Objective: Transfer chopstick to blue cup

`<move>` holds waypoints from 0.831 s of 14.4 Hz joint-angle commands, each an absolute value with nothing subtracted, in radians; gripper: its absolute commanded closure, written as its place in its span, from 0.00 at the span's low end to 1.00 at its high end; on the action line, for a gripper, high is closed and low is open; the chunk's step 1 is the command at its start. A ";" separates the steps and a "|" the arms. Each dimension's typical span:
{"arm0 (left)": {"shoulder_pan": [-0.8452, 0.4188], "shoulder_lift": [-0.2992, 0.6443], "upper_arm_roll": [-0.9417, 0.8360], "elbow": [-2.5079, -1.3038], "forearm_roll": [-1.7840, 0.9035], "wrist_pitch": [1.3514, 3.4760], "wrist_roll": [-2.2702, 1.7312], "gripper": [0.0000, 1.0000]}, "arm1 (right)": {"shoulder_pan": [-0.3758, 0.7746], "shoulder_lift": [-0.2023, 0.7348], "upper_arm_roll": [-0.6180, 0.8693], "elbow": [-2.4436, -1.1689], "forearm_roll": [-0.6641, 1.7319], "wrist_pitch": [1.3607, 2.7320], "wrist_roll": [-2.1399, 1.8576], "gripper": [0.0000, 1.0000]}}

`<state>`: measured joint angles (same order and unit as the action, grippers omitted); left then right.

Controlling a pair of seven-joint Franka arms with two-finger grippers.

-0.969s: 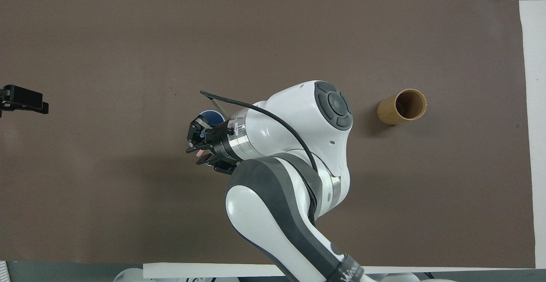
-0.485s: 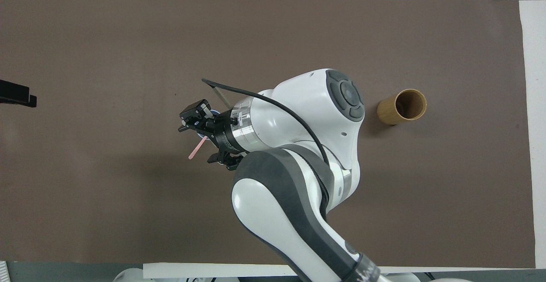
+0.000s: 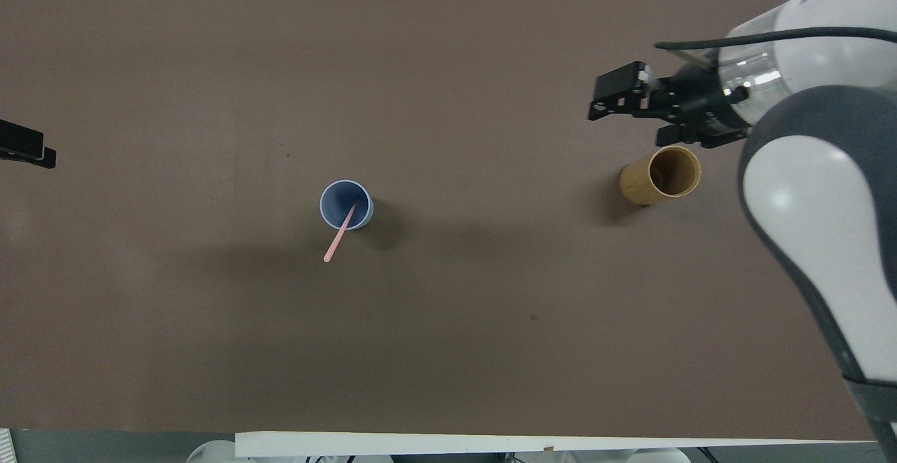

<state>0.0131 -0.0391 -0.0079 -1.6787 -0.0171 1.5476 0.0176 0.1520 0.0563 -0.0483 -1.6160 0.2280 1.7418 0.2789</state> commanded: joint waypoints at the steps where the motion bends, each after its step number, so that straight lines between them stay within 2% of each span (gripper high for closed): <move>1: 0.070 -0.071 -0.012 -1.733 -0.002 1.529 -0.014 0.00 | 0.088 0.015 -0.032 -1.608 0.158 1.663 0.157 0.00; 4: 0.075 -0.074 -0.014 -1.733 -0.002 1.525 -0.006 0.00 | 0.051 -0.003 -0.038 -1.527 -0.033 1.524 0.056 0.00; 6: 0.060 -0.074 -0.014 -1.733 -0.002 1.522 -0.014 0.00 | 0.031 -0.002 -0.049 -1.502 -0.070 1.465 0.009 0.00; 12: 0.058 -0.074 -0.021 -1.732 -0.002 1.526 -0.003 0.00 | -0.028 -0.014 -0.048 -1.528 -0.072 1.416 -0.051 0.00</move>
